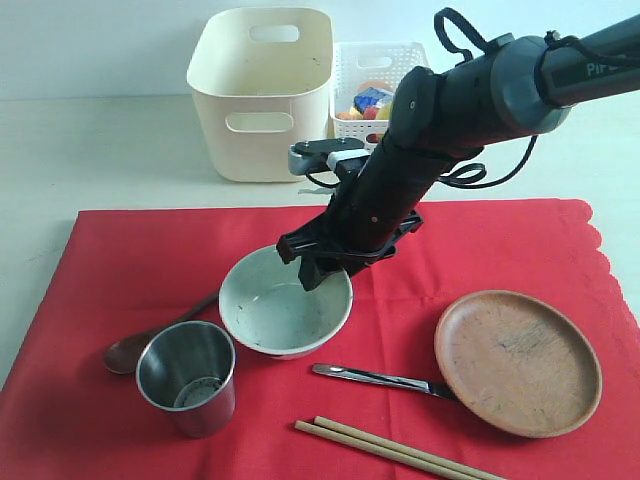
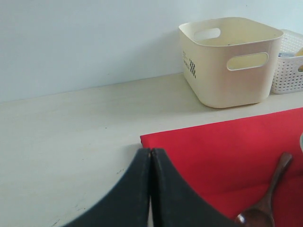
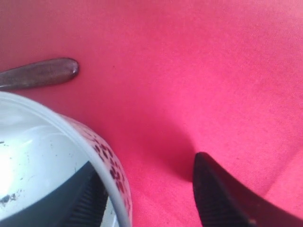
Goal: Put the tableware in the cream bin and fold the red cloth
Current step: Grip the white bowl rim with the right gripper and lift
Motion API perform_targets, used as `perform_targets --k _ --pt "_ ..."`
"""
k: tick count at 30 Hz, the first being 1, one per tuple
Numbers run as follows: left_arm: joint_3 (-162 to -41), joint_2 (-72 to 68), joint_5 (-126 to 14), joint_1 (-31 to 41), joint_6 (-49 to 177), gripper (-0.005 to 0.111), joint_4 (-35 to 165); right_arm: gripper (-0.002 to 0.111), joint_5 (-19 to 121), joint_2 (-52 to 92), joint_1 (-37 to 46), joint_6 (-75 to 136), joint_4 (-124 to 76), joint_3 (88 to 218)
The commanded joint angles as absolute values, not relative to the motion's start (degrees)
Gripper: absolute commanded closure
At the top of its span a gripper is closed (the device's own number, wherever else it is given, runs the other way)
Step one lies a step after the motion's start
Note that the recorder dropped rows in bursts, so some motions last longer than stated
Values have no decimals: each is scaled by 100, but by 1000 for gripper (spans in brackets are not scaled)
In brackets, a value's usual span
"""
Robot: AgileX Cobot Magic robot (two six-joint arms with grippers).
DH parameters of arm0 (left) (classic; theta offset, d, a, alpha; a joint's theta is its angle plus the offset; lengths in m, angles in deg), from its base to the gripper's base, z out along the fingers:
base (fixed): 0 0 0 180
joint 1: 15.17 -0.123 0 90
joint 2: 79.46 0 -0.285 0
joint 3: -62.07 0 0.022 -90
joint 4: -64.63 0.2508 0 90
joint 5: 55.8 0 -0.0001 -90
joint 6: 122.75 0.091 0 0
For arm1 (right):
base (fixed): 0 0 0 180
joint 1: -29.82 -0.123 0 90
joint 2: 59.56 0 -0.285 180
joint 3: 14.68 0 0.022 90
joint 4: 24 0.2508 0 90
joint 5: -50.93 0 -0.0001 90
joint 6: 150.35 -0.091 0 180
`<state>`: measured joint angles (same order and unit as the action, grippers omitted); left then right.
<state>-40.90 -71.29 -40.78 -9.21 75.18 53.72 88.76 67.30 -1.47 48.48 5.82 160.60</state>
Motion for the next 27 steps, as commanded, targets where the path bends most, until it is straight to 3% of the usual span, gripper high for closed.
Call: perform_targets --k 1,13,24,27 --pt "-4071 -7167 -4090 -924 7524 105 5373 57 8782 6731 -147 4915 597 16051" --pt "-4071 -7167 -4090 -924 7524 105 5373 58 8770 6731 -147 4915 597 16051" --pt "-4071 -7167 -4090 -924 7524 105 5373 105 8770 6731 -147 4817 597 16051" --pt "-4071 -7167 -4090 -924 7524 105 5373 108 8853 6731 -147 4727 627 16051"
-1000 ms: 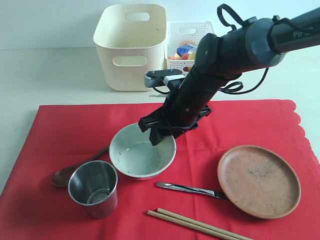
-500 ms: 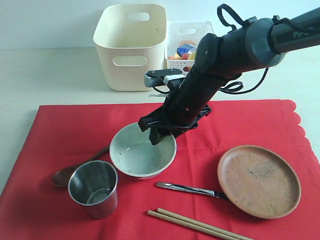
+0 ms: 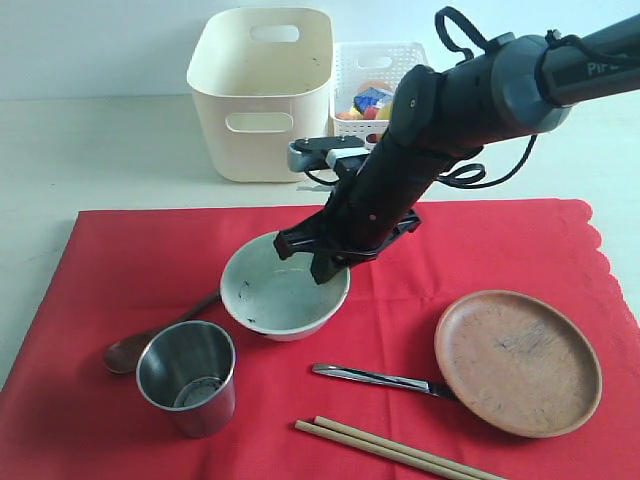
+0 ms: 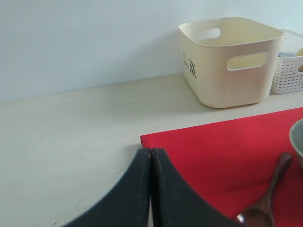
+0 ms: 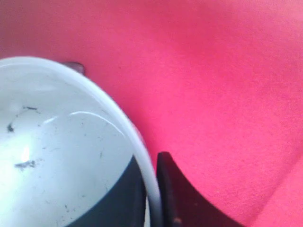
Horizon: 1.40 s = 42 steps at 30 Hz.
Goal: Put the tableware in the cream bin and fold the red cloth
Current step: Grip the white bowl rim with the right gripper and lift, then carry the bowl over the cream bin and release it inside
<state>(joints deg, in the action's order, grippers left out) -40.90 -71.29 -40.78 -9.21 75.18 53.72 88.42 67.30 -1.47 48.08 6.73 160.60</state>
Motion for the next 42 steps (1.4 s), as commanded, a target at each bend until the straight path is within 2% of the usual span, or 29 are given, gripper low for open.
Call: perform_targets --k 1,11,21,29,37,42 --pt "-4071 -7167 -4090 -924 7524 105 5373 108 8881 6708 -147 4739 683 16051" --pt "-4071 -7167 -4090 -924 7524 105 5373 108 8687 5918 -67 4751 540 16051" --pt "-4071 -7167 -4090 -924 7524 105 5373 108 7465 5420 236 4751 417 16619" --pt "-4071 -7167 -4090 -924 7524 105 5373 108 6058 5789 271 5016 279 17646" --pt "-4071 -7167 -4090 -924 7524 105 5373 108 5903 6856 380 5027 291 18719" --pt "-4071 -7167 -4090 -924 7524 105 5373 108 5850 7140 380 5010 291 18903"
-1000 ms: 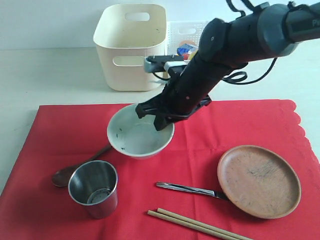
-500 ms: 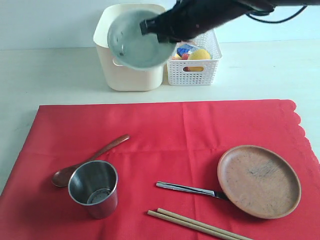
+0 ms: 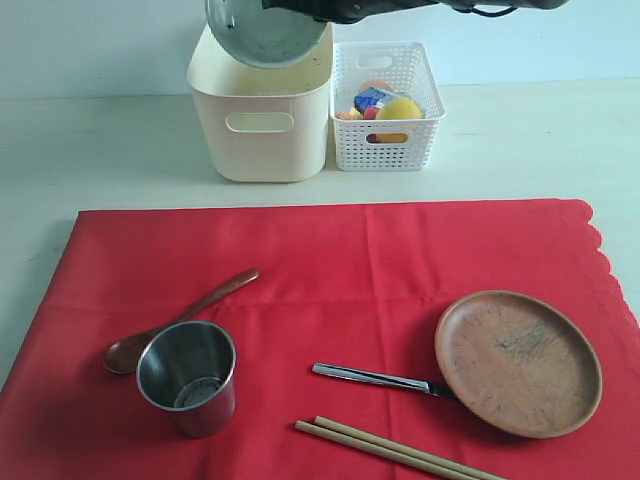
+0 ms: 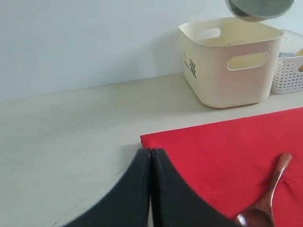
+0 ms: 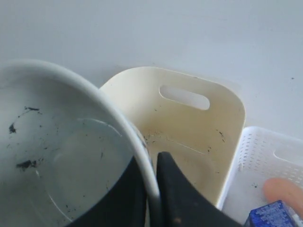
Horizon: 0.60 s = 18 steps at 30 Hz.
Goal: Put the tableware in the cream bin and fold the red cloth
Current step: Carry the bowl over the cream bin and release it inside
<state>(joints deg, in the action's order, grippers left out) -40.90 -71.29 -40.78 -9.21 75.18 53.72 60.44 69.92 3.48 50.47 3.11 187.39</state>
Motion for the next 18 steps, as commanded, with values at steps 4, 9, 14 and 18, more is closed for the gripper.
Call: perform_targets --k 4,9,14,18 --pt "-4071 -7167 -4090 -924 7524 105 5373 108 5672 7204 380 4983 291 18903" --pt "-4071 -7167 -4090 -924 7524 105 5373 94 5460 7208 380 4605 374 18903" --pt "-4071 -7167 -4090 -924 7524 105 5373 69 5221 7208 380 4594 411 18903" --pt "-4071 -7167 -4090 -924 7524 105 5373 50 5210 7197 380 4579 440 18903"
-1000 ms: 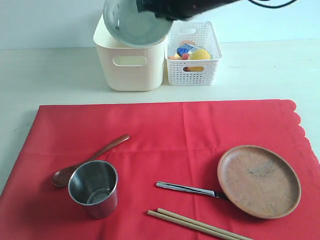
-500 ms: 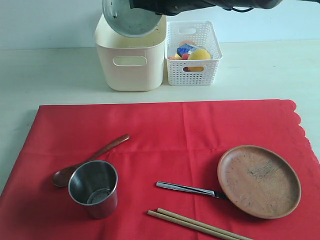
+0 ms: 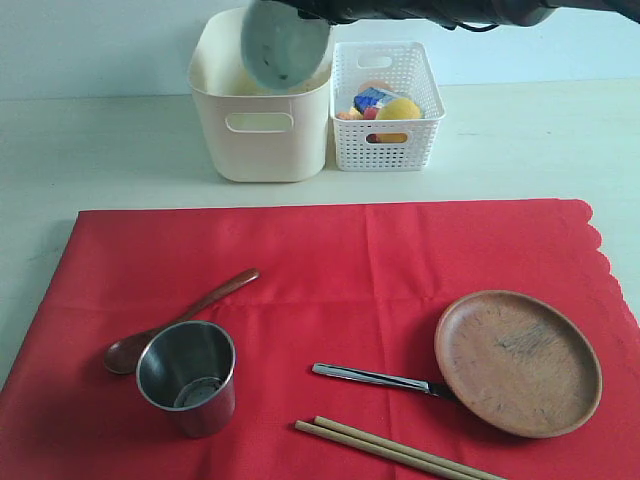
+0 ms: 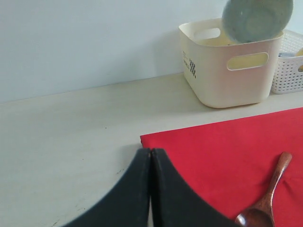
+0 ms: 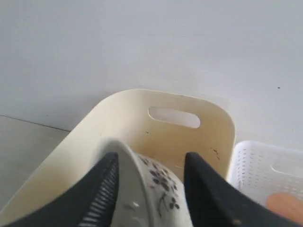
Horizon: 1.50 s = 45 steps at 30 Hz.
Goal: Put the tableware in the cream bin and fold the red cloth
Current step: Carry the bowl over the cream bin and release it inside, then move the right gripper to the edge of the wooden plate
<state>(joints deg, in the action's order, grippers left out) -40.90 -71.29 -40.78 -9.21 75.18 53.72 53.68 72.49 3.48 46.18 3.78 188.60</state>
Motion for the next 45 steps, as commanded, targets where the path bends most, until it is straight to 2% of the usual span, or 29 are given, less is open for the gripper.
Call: perform_targets --k 1,4,6,11,12,15,18,20,31,45 --pt "-4071 -7167 -4090 -924 7524 105 5373 46 5210 7168 380 4529 440 18903" --pt "-4071 -7167 -4090 -924 7524 105 5373 38 5244 7049 380 4481 440 18903" --pt "-4071 -7167 -4090 -924 7524 105 5373 38 5447 6932 380 4494 385 18903" --pt "-4071 -7167 -4090 -924 7524 105 5373 39 7529 6239 380 4506 -1108 18903" --pt "-4071 -7167 -4090 -924 7524 105 5373 46 8276 5988 380 4481 -1497 18903" --pt "-4071 -7167 -4090 -924 7524 105 5373 66 8906 5657 380 4453 -1560 18903" --pt "-4071 -7167 -4090 -924 7524 105 5373 98 9626 5265 380 4439 -1588 18903" --pt "-4071 -7167 -4090 -924 7524 105 5373 107 9923 5103 380 4439 -1673 18903" --pt "-4071 -7167 -4090 -924 7524 105 5373 108 10245 4909 380 4385 -929 18654" --pt "-4071 -7167 -4090 -924 7524 105 5373 108 9688 4909 380 4910 -125 17102"
